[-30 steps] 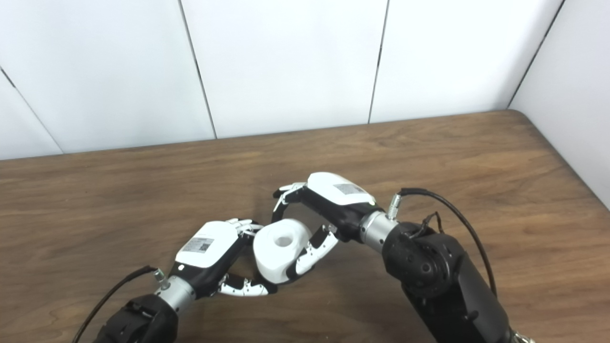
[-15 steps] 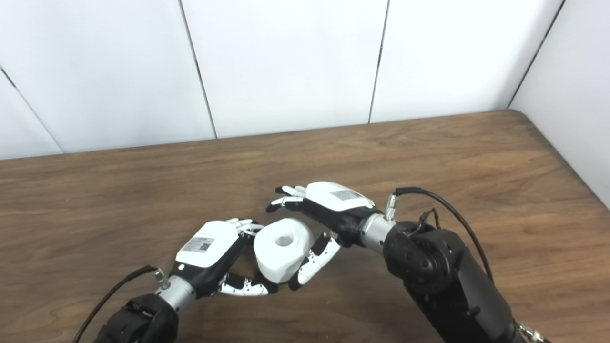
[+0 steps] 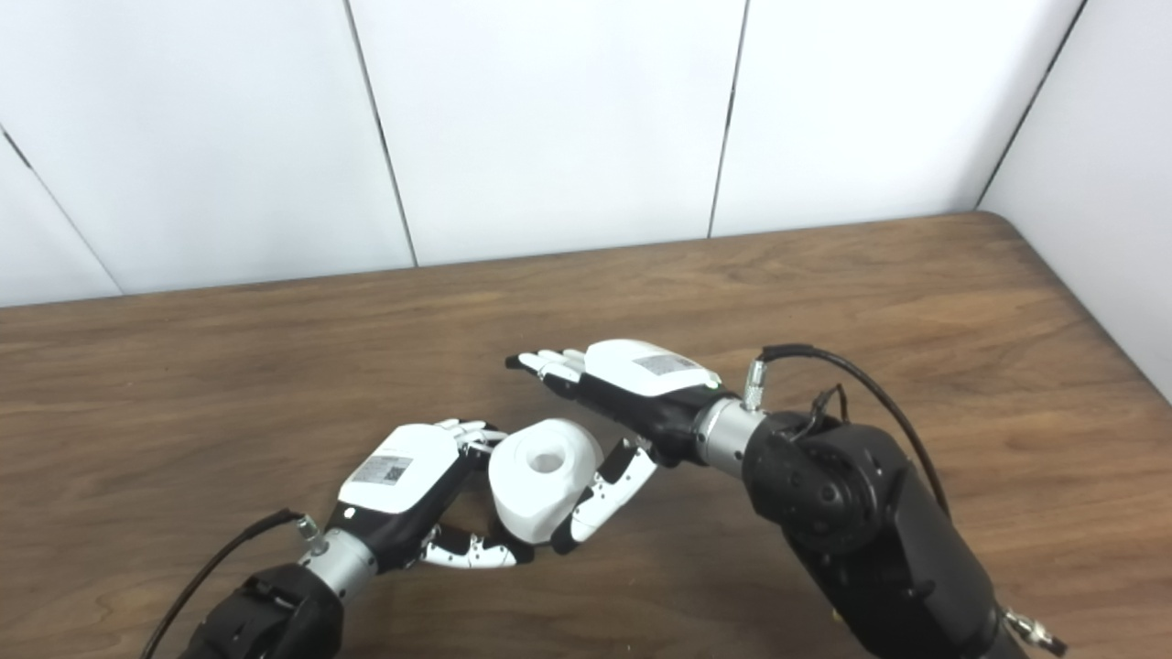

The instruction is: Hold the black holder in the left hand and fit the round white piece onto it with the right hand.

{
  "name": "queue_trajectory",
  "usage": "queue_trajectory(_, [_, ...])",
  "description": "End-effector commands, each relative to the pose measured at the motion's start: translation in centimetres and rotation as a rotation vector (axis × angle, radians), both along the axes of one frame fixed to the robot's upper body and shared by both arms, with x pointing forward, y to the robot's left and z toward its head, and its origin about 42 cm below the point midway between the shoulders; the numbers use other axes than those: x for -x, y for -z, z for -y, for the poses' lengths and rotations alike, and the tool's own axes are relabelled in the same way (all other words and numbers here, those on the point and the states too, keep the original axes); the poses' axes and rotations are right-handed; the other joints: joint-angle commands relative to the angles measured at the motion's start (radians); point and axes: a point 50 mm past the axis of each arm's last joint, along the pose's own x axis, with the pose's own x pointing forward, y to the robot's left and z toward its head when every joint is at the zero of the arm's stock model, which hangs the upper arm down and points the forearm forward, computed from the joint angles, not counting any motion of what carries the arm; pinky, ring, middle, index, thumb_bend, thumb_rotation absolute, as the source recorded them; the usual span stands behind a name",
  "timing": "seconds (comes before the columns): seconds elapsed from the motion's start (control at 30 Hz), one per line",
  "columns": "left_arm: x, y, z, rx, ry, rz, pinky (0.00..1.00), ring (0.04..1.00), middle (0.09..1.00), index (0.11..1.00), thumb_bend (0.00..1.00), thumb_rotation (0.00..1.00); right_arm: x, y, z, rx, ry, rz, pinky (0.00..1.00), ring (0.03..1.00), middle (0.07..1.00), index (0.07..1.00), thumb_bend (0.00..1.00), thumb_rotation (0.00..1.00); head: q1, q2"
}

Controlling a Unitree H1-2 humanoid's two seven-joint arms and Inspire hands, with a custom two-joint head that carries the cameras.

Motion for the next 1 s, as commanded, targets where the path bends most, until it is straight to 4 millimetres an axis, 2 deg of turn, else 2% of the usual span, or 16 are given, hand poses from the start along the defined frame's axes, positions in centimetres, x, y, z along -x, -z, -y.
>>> queue_trajectory(0.0, [1.34, 4.72, -1.09, -0.158, -0.018, -0.201, 0.92, 0.887, 0.807, 0.490, 0.51, 0.06, 0.01, -2.59, 0.28, -0.001, -0.017, 0.081, 1.00, 1.000, 1.000, 1.000, 1.00, 0.41, -0.001, 0.001])
queue_trajectory(0.23, [1.23, 4.76, -1.20, -0.157, -0.021, -0.200, 0.91, 0.880, 0.799, 0.490, 0.51, 0.06, -0.20, -3.11, 0.19, 0.007, -0.025, 0.069, 1.00, 1.000, 1.000, 1.000, 1.00, 0.45, -0.003, 0.000])
queue_trajectory(0.47, [1.31, 4.65, -1.26, -0.148, -0.023, -0.209, 0.91, 0.877, 0.792, 0.490, 0.51, 0.06, 0.04, -3.02, 0.31, -0.002, -0.011, 0.069, 1.00, 1.000, 1.000, 1.000, 1.00, 0.40, -0.001, 0.000])
queue_trajectory(0.83, [1.28, 4.56, -1.38, -0.157, -0.019, -0.222, 0.88, 0.843, 0.766, 0.498, 0.51, 0.07, -0.20, -2.89, 0.67, 0.016, 0.008, 0.073, 1.00, 1.000, 1.000, 1.000, 1.00, 0.41, 0.003, 0.002])
queue_trajectory(0.87, [1.27, 4.55, -1.34, -0.163, -0.016, -0.220, 0.87, 0.847, 0.778, 0.634, 0.61, 0.14, -0.25, -2.87, 0.75, 0.018, 0.011, 0.072, 1.00, 1.000, 1.000, 1.000, 1.00, 0.40, 0.007, 0.003])
queue_trajectory(0.97, [1.25, 4.57, -1.29, -0.176, -0.008, -0.218, 0.85, 0.845, 0.797, 0.757, 0.70, 0.21, -0.44, -2.90, 1.05, 0.020, 0.021, 0.074, 1.00, 1.000, 1.000, 1.000, 1.00, 0.41, 0.009, 0.005])
